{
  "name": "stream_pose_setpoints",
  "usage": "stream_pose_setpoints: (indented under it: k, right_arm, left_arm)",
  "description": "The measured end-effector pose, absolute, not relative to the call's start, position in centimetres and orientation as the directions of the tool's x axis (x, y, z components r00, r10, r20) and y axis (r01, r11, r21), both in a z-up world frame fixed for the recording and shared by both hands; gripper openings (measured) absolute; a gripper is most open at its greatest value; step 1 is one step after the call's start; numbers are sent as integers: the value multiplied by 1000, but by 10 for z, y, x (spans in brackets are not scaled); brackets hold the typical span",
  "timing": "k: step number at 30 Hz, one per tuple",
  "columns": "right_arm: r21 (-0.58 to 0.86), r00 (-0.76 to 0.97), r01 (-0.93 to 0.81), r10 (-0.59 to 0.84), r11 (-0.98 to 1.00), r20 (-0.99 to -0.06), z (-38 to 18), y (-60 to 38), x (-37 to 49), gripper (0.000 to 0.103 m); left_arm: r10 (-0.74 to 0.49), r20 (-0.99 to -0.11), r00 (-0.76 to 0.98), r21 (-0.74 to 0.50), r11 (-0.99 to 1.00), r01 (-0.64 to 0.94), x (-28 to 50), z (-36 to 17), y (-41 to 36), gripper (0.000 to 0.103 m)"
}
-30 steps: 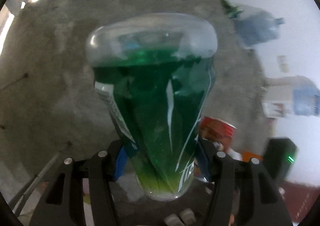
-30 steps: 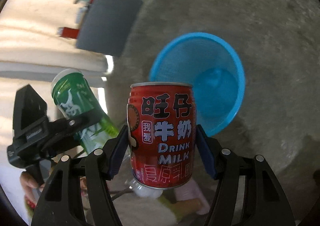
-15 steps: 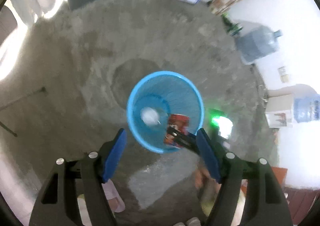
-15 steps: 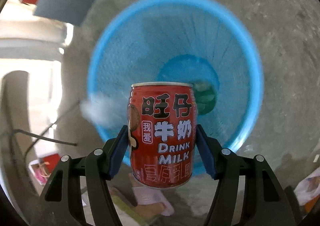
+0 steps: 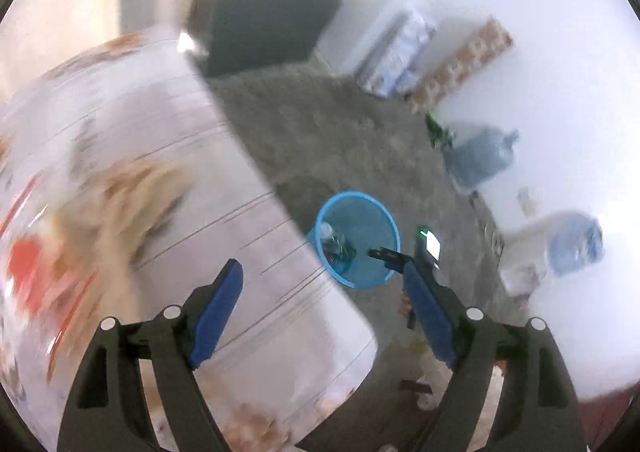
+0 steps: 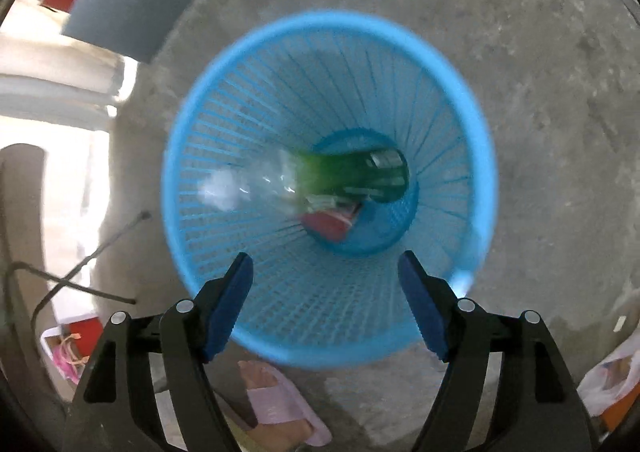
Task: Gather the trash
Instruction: 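Open both grippers over the blue wastebasket, dropping can and bottle, then swing both grippers back over the table toward the wrappers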
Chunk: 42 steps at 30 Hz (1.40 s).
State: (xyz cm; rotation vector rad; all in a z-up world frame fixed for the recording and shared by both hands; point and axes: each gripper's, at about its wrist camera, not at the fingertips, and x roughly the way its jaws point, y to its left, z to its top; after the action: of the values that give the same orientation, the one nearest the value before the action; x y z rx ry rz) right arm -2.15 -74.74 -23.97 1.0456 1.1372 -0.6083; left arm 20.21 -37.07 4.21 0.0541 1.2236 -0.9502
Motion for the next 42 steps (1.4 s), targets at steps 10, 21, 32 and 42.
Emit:
stream_pose_setpoints:
  k: [10,21,32,42]
  right_arm:
    - [502,560,732,14,461,-829,-106,-688,-89,72]
    - [634,725,514,103,578,-681,-31,-561,-83,74]
    - [663,694,243,350,708,-629,5,-447,-33,79]
    - [272,622,-127,290,954,-727,48,-321,2,95]
  left_arm:
    - [-648,-714,265,-474,726,499,171,49,-191,80]
    - [-586,-696,415,-398,796,457,125,31,-96,80]
    - [-621,-678,392,-449,773,448,93,-10,-53,80]
    - [-620,-726,298,-423,744,516,72,-43,-73,80]
